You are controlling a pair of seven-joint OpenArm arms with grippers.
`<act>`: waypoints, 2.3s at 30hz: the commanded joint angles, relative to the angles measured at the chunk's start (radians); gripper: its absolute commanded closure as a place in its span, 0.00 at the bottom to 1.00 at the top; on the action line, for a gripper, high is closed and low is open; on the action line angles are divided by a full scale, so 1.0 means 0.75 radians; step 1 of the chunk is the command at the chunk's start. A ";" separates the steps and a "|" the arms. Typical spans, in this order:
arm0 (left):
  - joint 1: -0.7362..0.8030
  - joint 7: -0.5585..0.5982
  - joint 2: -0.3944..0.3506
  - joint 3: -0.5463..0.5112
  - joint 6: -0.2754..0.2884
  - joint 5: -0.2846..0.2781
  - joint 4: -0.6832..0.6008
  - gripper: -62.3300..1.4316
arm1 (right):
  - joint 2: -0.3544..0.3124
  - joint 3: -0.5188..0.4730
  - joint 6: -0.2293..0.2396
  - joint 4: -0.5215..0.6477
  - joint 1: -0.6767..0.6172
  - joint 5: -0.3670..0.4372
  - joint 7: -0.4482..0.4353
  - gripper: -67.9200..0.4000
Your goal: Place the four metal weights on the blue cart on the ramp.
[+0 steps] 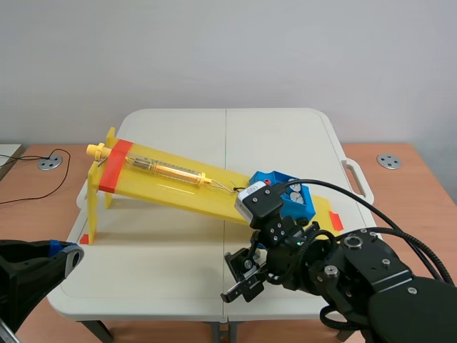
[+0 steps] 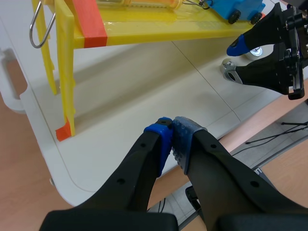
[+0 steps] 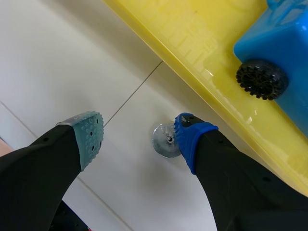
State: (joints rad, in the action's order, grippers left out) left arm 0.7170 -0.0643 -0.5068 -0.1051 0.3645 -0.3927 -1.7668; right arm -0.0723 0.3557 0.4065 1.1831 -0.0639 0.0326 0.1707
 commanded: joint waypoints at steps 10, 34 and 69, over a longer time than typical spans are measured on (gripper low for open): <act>-0.026 0.120 -0.013 -0.010 0.032 -0.041 -0.043 0.93 | 0.023 0.008 -0.029 -0.010 0.155 0.030 -0.197 0.51; -0.026 0.120 -0.013 -0.010 0.032 -0.041 -0.043 0.93 | 0.023 0.008 -0.034 -0.085 0.156 0.030 -0.205 0.63; -0.030 0.121 -0.013 -0.010 0.033 -0.041 -0.043 0.93 | -0.007 0.007 -0.069 -0.004 0.109 0.063 -0.087 0.98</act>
State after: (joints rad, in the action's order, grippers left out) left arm 0.7170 -0.0643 -0.5068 -0.1051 0.3645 -0.3927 -1.7668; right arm -0.0723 0.3557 0.3740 1.0954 -0.0326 0.0319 0.1188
